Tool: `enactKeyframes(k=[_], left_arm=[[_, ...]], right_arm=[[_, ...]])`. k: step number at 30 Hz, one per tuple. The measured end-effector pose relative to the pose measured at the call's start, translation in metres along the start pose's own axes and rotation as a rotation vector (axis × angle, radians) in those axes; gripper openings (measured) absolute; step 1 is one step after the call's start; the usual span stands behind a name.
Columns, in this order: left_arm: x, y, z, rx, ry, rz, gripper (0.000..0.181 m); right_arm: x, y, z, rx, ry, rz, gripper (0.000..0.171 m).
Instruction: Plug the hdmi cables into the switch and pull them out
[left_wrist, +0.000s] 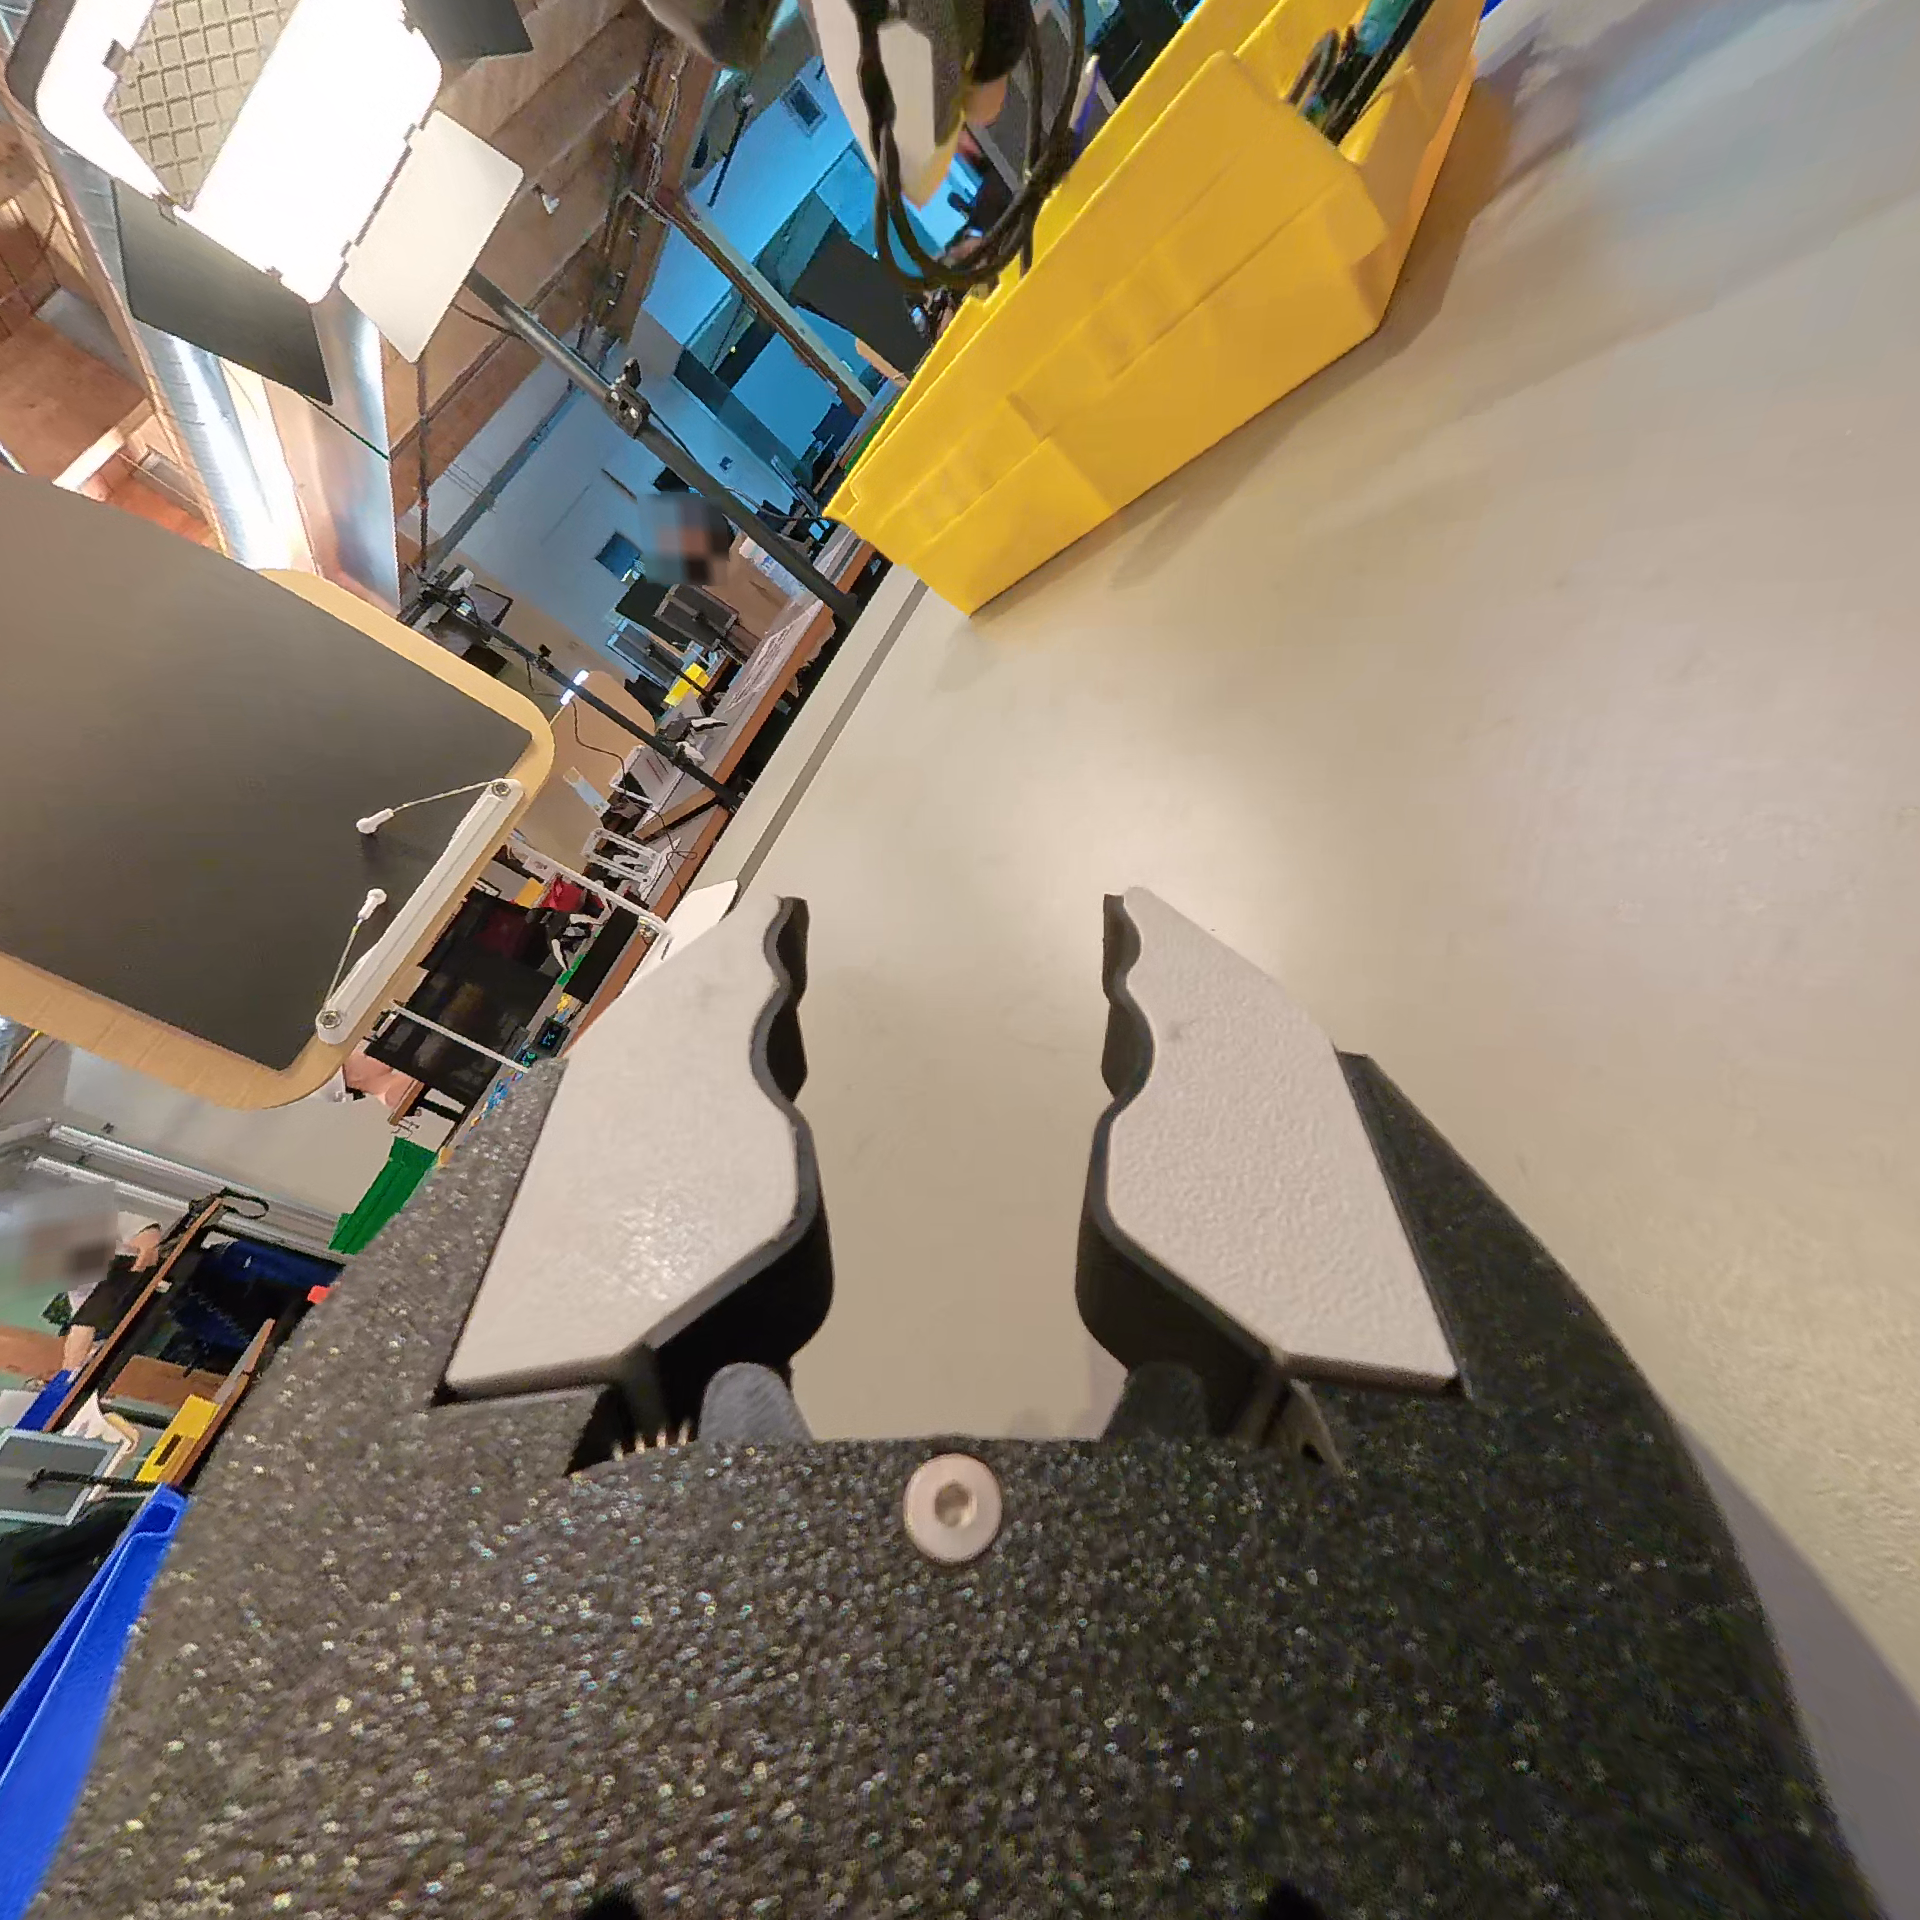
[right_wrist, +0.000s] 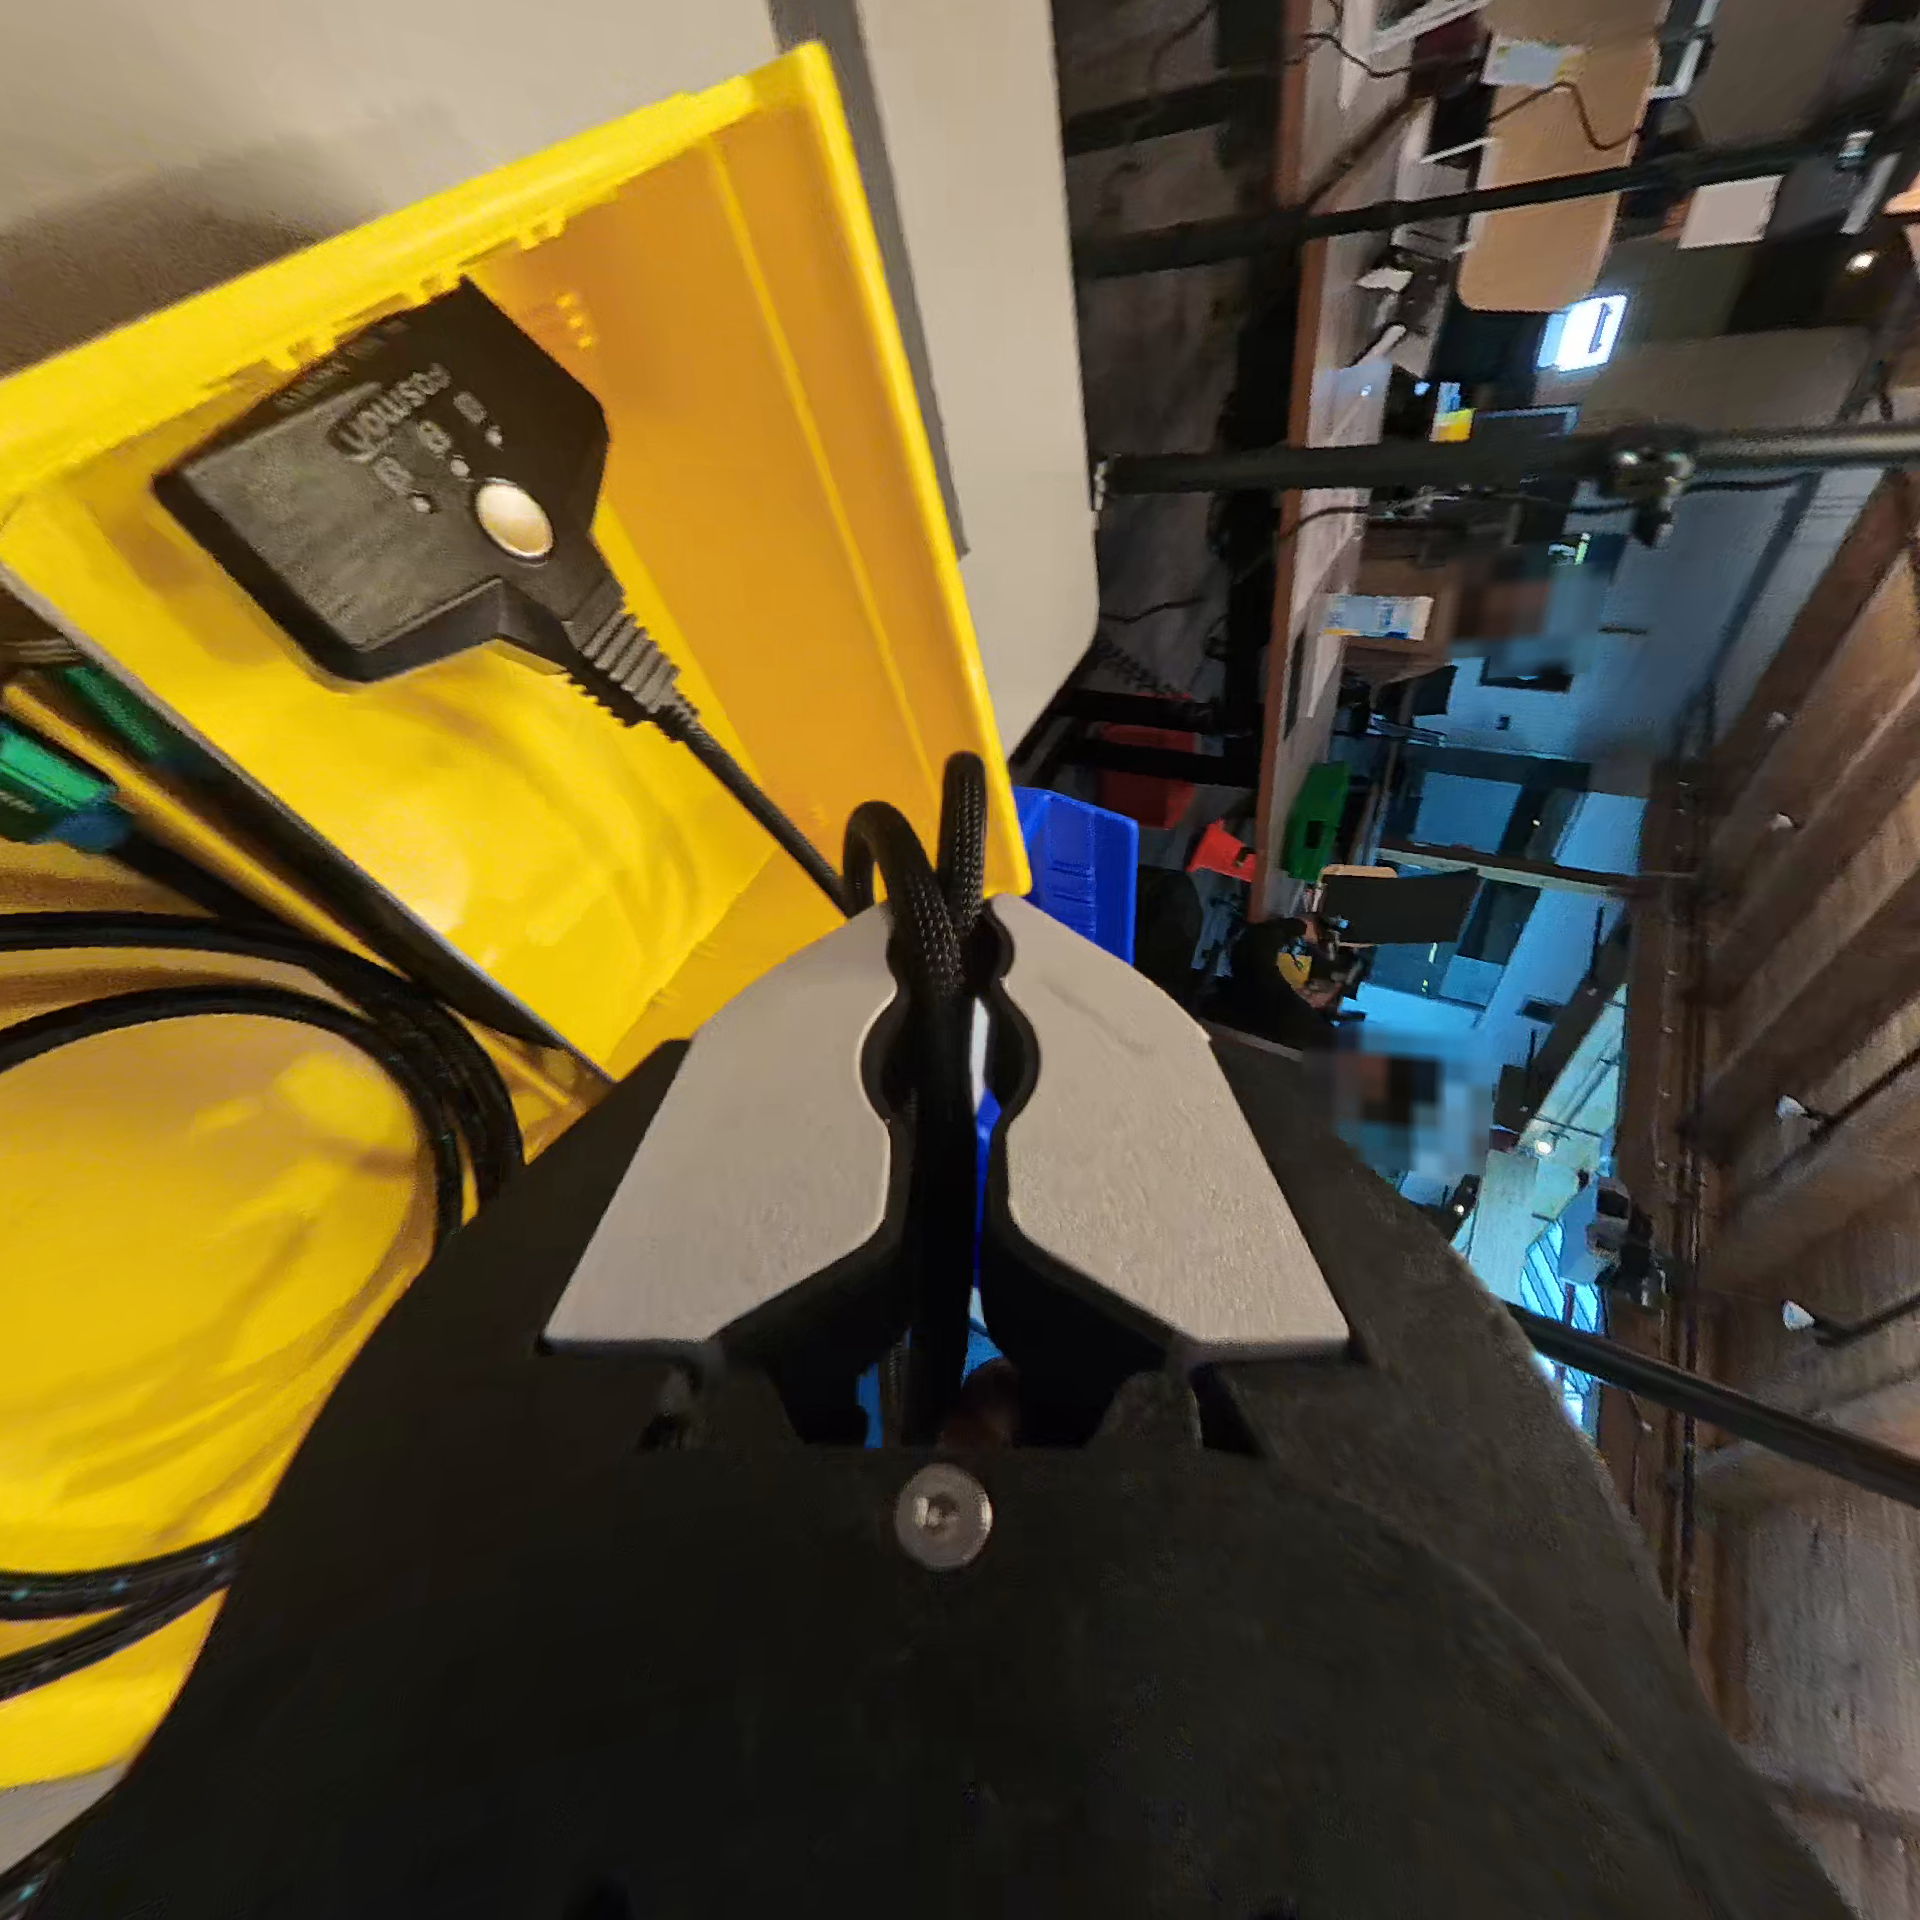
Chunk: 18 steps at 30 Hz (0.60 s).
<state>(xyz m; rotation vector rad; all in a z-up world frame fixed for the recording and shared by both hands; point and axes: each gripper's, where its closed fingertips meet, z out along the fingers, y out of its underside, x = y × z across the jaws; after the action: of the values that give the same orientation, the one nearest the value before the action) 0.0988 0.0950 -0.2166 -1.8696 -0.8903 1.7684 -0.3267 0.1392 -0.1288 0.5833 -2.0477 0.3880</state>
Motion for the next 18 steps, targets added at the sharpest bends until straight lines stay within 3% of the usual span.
enactKeyframes(k=[12,15,18], left_arm=[[0.004,-0.001,0.0,0.003,0.017,0.014,0.054],[0.005,-0.002,0.0,0.007,0.022,0.014,0.053],[0.005,-0.002,0.0,0.01,0.022,0.012,0.053]], right_arm=[[-0.076,-0.028,0.021,-0.001,-0.301,-0.112,0.028],[-0.075,-0.052,0.009,0.161,-0.345,-0.015,0.049],[-0.052,-0.072,-0.012,0.313,-0.326,0.115,0.056]])
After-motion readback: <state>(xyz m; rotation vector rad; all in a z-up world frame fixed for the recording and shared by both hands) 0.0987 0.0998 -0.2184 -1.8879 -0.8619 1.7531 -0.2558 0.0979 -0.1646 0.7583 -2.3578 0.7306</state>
